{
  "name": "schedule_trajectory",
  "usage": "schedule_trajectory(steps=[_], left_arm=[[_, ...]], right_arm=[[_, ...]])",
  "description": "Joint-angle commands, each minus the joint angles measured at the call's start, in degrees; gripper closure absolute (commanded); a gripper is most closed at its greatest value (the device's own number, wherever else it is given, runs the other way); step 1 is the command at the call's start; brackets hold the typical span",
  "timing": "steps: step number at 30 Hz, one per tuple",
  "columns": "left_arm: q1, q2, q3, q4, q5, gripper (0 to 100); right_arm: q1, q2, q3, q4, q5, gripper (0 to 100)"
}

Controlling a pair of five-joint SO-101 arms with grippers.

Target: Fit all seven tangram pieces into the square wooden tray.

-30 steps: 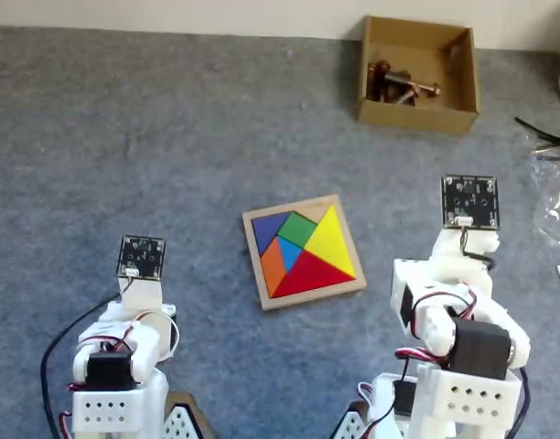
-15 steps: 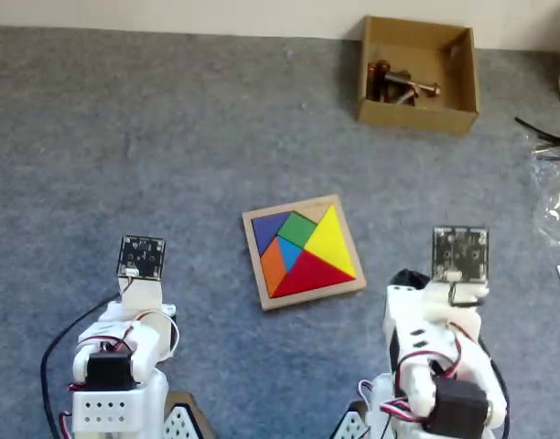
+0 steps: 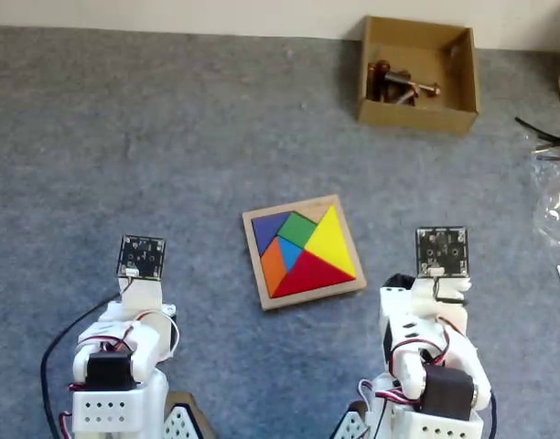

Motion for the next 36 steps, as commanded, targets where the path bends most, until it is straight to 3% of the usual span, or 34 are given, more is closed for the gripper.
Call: schedule_trajectory(steps=[1, 5, 12, 18, 36], left_arm=[[-0.3, -0.7, 1.3, 0.4, 0.6, 99], [-0.3, -0.7, 1.3, 0.4, 0.6, 99], [-0.3, -0.7, 1.3, 0.4, 0.6, 99], [-0.3, -0.7, 1.3, 0.4, 0.6, 99], [-0.3, -0.7, 1.3, 0.4, 0.6, 99]], right_arm=[[0.3, -0.6, -0.3, -1.9, 0.5, 99.3], [0.1, -0.7, -0.3, -1.9, 0.5, 99.3], [-7.0, -1.2, -0.4, -1.9, -2.5, 99.3], [-7.1, -11.7, 1.0, 0.9, -3.1, 99.3], [-6.9, -11.6, 14.3, -3.1, -3.5, 99.3]])
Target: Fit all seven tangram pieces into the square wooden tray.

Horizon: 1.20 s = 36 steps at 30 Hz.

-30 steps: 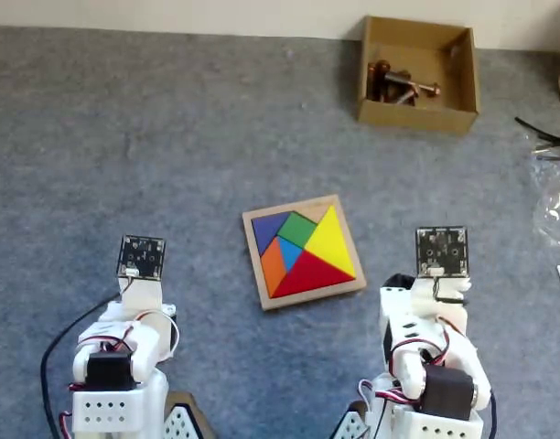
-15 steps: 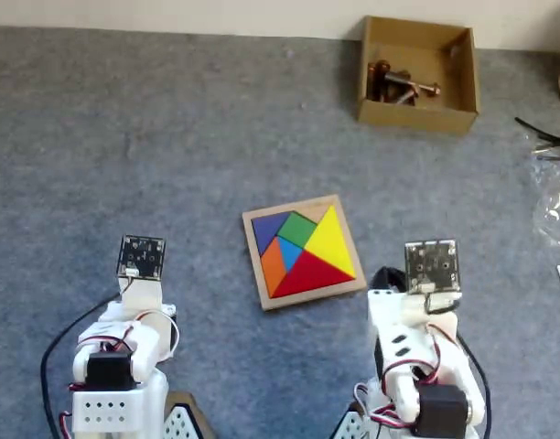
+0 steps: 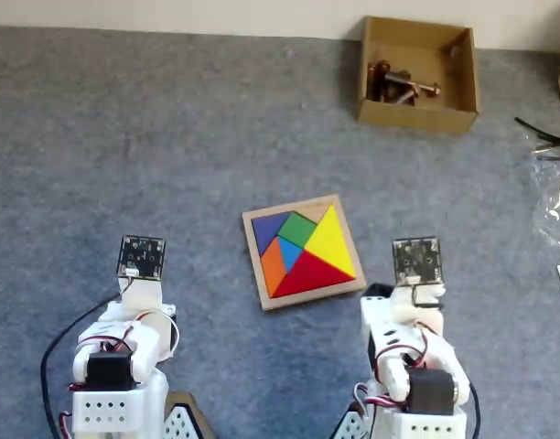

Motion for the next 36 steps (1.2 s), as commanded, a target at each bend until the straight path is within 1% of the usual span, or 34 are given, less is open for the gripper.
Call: schedule_trajectory(steps=[1, 6, 22, 24, 28, 33, 36], left_arm=[[-0.3, -0.7, 1.3, 0.4, 0.6, 99], [-0.3, -0.7, 1.3, 0.4, 0.6, 99], [-0.3, -0.7, 1.3, 0.4, 0.6, 99], [-0.3, -0.7, 1.3, 0.4, 0.6, 99], [-0.3, -0.7, 1.3, 0.4, 0.6, 99], [-0.3, -0.7, 1.3, 0.4, 0.6, 99], [-0.4, -0.7, 1.3, 0.4, 0.6, 99]], right_arm=[[-0.5, -0.8, 1.2, -1.9, -0.5, 99.3], [-0.4, -0.8, 6.7, -1.9, -0.5, 99.3], [-0.7, -0.8, 11.7, -2.0, -0.1, 99.0], [-1.7, -0.8, 12.3, -2.0, -0.1, 98.9], [-5.8, -0.8, 16.5, -4.7, -0.4, 98.9], [-5.7, -0.8, 17.7, -3.8, -0.2, 98.9], [-5.7, -0.8, 17.7, -1.0, -0.2, 98.9]])
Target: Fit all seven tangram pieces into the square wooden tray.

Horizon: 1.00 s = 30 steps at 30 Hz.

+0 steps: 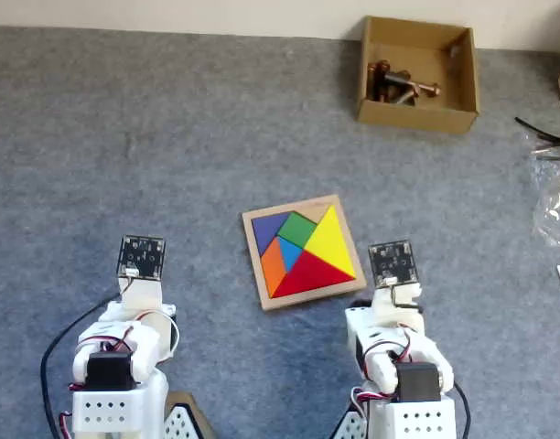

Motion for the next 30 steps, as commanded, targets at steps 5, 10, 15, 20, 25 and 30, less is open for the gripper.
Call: schedule_trajectory(steps=[5, 10, 15, 20, 25, 30], left_arm=[[-0.6, -0.7, 1.3, 0.4, 0.5, 99], [-0.4, -0.7, 1.3, 0.4, 0.5, 99], [-0.3, -0.7, 1.3, 0.4, 0.6, 99], [-0.3, -0.7, 1.3, 0.4, 0.6, 99], [-0.6, -0.7, 1.3, 0.4, 0.5, 99], [-0.6, -0.7, 1.3, 0.4, 0.5, 99]], right_arm=[[-0.8, -0.7, 8.6, 1.5, -0.2, 98.9], [-0.1, -0.7, 8.6, 1.5, -0.5, 99.3], [6.6, -0.7, 8.6, 1.5, -0.5, 99.3], [8.6, -0.7, 8.6, 1.5, -0.5, 99.3], [8.6, -0.7, 8.6, 1.5, -0.3, 99.3], [8.6, -0.7, 8.6, 1.5, -0.3, 99.3]])
